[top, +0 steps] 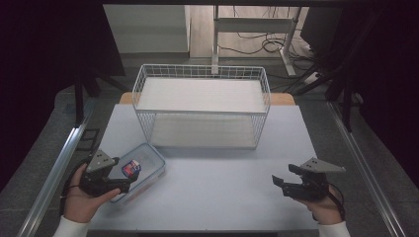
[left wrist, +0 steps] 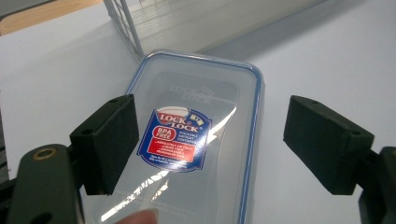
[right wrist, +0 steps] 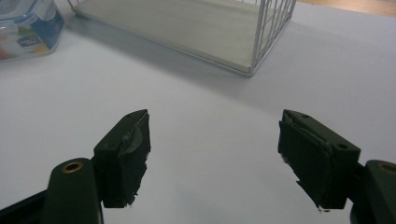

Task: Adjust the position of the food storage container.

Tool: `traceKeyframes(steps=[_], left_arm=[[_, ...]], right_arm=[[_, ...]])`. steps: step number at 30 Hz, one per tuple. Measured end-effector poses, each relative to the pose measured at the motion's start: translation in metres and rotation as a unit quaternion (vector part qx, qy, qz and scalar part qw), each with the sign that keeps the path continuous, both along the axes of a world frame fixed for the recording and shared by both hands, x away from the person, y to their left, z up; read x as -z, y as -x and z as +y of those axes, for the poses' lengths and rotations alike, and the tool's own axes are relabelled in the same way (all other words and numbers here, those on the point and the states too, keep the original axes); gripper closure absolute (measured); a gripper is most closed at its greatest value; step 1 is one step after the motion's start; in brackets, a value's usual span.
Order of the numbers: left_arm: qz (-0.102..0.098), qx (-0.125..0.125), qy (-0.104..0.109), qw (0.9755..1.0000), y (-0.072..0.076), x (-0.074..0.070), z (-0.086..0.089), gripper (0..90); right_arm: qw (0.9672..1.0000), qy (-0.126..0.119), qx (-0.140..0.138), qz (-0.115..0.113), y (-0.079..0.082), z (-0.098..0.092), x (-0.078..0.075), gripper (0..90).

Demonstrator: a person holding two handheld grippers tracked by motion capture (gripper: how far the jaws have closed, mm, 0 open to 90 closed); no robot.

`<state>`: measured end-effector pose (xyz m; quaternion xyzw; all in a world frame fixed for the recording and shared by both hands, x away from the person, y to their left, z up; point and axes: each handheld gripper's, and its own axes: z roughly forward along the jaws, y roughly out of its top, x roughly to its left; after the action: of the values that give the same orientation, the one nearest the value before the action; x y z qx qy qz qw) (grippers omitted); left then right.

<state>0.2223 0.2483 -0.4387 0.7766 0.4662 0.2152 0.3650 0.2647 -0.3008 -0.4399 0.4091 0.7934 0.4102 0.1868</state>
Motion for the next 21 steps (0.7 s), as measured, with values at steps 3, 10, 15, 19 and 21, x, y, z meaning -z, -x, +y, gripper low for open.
traceKeyframes(steps=[3,10,15,19,21], left_arm=[[0.001,0.0,0.0,1.0,0.0,0.001,0.0,18.1],[-0.005,-0.002,0.005,1.0,0.001,-0.006,0.008,17.9],[-0.013,-0.014,0.009,0.9998,0.0,-0.014,0.021,18.0],[-0.016,-0.03,0.016,0.9993,-0.006,-0.022,0.034,18.2],[-0.016,-0.037,0.022,0.9989,-0.01,-0.026,0.039,18.8]], right_arm=[[1.0,-0.001,0.0,-0.001,0.0,0.0,-0.001,25.3],[1.0,0.004,0.003,0.002,0.002,0.002,0.001,25.3],[0.9999,0.005,0.009,0.003,0.003,0.001,0.0,25.3],[0.9999,0.005,0.01,0.003,0.004,0.0,-0.001,25.3],[0.9999,0.005,0.013,0.003,0.005,-0.001,-0.001,25.3]])
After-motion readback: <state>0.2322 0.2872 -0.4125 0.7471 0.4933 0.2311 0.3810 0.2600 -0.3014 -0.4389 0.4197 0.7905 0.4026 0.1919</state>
